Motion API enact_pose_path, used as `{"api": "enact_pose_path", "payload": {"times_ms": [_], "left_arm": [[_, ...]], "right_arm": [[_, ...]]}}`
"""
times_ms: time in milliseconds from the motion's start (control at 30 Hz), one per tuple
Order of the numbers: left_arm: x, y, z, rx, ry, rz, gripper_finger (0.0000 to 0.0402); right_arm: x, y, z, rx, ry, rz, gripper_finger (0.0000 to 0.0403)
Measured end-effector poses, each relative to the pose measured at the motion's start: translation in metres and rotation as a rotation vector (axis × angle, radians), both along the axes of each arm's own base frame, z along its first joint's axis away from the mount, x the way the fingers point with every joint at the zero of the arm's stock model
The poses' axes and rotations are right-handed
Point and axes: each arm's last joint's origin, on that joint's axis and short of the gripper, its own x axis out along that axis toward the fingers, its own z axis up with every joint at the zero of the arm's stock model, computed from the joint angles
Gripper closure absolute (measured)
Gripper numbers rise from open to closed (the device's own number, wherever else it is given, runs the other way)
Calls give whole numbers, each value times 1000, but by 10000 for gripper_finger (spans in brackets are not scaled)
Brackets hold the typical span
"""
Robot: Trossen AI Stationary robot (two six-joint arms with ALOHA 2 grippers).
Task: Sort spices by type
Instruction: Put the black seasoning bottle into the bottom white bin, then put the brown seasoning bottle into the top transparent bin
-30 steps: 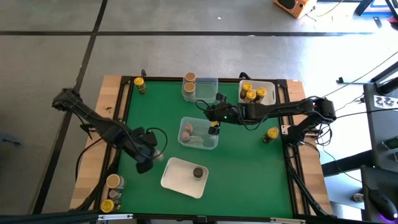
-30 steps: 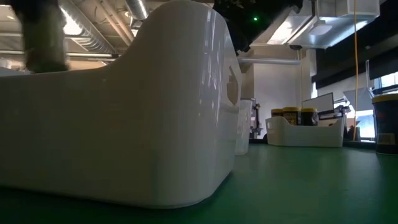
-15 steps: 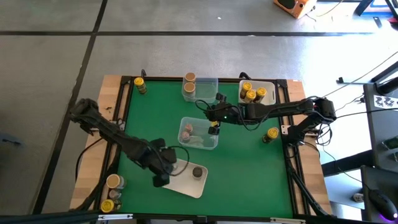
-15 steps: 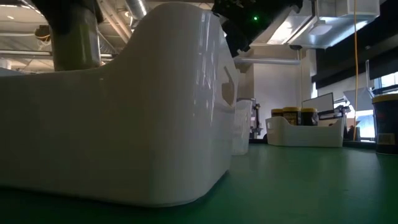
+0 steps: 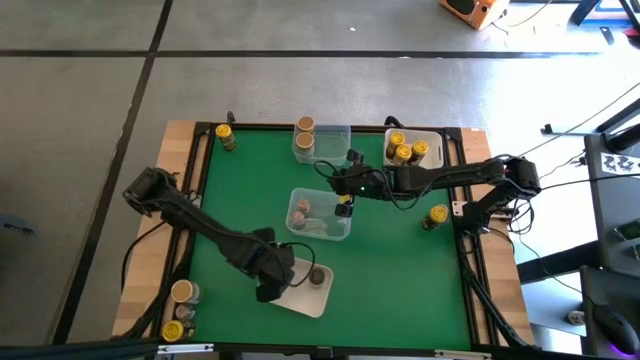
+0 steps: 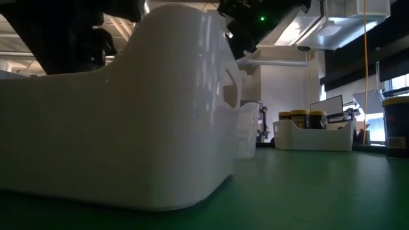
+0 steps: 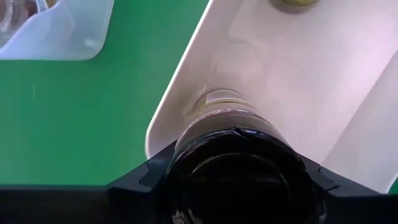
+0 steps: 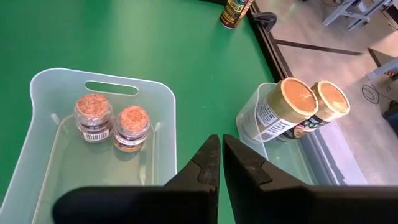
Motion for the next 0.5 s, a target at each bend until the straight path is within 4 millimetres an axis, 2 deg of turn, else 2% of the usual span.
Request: {"api": "enact_pose_path", "payload": {"times_ms": [167,400,500], "left_arm": [[1,0,-2,2,11,-18,185],[2,2,-2,-11,8,39,130],[1,2,-2,-15,11,36,122]], "right_arm": [[0,0,0,4,-2,5,382],[0,0,0,4,-2,5,382],[0,0,0,4,-1,5,382]]}}
